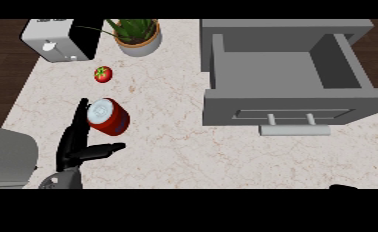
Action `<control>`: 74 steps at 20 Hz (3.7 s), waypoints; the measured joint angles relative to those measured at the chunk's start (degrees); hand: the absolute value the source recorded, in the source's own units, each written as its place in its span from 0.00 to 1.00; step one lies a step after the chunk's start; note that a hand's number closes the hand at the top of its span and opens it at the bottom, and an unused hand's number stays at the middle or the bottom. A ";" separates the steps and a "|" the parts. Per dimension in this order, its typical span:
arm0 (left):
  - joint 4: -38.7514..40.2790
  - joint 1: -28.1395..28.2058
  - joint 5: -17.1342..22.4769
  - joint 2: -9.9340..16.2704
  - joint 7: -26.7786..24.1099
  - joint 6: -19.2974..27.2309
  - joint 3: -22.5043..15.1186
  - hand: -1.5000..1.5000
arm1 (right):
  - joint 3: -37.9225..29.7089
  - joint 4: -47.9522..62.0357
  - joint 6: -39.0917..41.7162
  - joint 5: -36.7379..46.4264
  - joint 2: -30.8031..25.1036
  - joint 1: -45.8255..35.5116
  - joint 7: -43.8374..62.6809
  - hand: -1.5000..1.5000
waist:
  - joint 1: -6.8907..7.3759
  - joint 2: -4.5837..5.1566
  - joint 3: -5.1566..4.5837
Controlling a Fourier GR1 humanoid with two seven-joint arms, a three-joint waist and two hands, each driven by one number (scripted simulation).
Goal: Pick up the can, place it into the drawer and close the drawer
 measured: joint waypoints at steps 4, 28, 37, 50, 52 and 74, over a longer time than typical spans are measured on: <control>8.77 -4.43 0.69 1.59 -3.61 0.22 1.59 0.00 | -0.76 -0.98 0.89 -0.61 0.26 0.76 0.28 0.00 | -0.09 0.01 -0.01; 36.93 -22.79 0.42 5.42 -16.43 -9.02 1.65 1.00 | -1.51 -1.38 0.45 0.92 0.20 -3.65 3.81 0.00 | -0.67 0.26 -0.06; 37.55 -26.29 0.87 2.73 -17.40 -7.80 1.42 1.00 | -3.84 0.31 1.08 -0.25 -1.13 -5.01 2.99 0.00 | -0.53 0.21 -0.03; 29.93 -32.43 3.49 -4.34 -9.87 0.30 0.58 1.00 | -3.05 -2.53 0.13 2.24 0.22 -3.59 3.33 0.00 | -0.02 -0.07 0.03; 27.25 -33.70 3.34 -5.02 -7.35 1.85 -0.78 1.00 | -3.95 -2.29 0.39 1.53 -0.20 -3.67 3.11 0.00 | 0.11 -0.18 0.03; 0.72 -51.96 10.33 -6.51 28.97 20.19 -19.86 1.00 | -3.76 -2.42 -0.70 3.02 -0.53 -6.02 5.26 0.00 | -0.42 -0.07 0.03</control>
